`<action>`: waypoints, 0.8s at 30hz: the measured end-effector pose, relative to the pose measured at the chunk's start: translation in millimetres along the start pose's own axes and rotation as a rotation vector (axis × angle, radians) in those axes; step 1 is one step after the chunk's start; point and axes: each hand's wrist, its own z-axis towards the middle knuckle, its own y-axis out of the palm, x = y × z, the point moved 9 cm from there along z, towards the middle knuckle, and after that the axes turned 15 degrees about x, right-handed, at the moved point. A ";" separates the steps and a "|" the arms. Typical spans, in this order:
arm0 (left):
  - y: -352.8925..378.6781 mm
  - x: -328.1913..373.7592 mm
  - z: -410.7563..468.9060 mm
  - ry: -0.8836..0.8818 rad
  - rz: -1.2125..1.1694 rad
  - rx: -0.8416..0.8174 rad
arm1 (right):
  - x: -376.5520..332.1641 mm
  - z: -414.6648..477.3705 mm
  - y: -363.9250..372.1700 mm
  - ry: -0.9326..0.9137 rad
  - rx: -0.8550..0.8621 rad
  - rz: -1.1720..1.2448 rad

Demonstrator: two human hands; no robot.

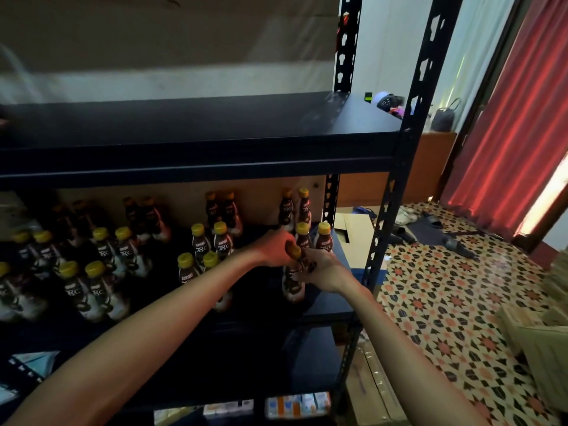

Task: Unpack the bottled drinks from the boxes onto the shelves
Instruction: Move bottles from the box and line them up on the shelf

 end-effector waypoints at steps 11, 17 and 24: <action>-0.1 -0.9 -2.6 -0.004 -0.012 0.001 | -8.1 -7.7 -5.7 -0.051 -0.009 0.053; -0.9 1.8 -1.3 0.027 0.022 -0.039 | -4.1 -3.8 -5.5 -0.028 -0.053 0.049; -38.5 16.6 30.6 -0.042 -0.117 0.028 | -32.1 20.1 -62.3 -0.063 0.089 0.096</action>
